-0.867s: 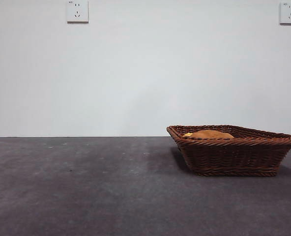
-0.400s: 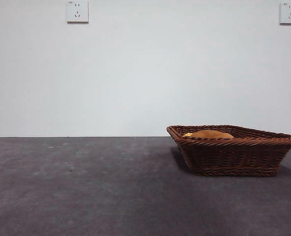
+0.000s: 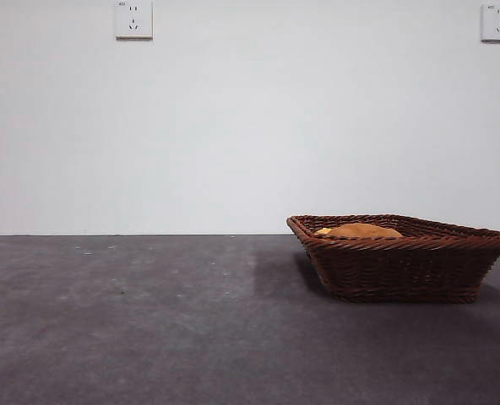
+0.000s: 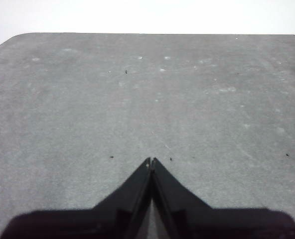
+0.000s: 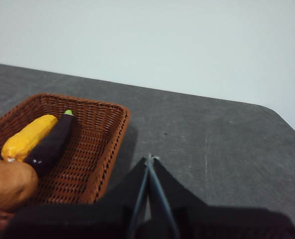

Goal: Help me put the vegetables on the table into the basket

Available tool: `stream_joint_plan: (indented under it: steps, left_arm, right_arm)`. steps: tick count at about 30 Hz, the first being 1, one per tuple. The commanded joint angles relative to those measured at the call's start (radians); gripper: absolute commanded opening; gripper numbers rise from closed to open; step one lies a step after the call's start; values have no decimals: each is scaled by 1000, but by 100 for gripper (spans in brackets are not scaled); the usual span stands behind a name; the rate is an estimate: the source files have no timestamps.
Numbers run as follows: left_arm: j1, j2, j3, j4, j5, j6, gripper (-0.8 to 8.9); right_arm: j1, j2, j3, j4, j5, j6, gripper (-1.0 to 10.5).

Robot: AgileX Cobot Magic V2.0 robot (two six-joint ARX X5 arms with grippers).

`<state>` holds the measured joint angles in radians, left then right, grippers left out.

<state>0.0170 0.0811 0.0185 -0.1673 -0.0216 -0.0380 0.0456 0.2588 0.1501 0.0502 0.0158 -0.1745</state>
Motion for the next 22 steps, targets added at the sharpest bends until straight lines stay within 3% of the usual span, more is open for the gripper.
stream_joint_plan:
  steps: [1,7,13,18,22]
  left_arm:
    - [2,1,-11,3,3,-3,-3]
    - [2,1,-11,3,3,-3,-3]
    - [2,1,-11,3,3,-3,-3]
    - [2,1,-11,3,3,-3,-3]
    - [2,3,-11,3,3,-3,-3]
  right_arm:
    - [1,-56,-40,-14,3,19,1]
    - [1,-134,-58,-187,3,32,1]
    - [1,-192,-68,-360,3,100,1]
    - [1,-229,-100,-331,3,150,1]
    - [1,-251,-118,-278,4,148,1]
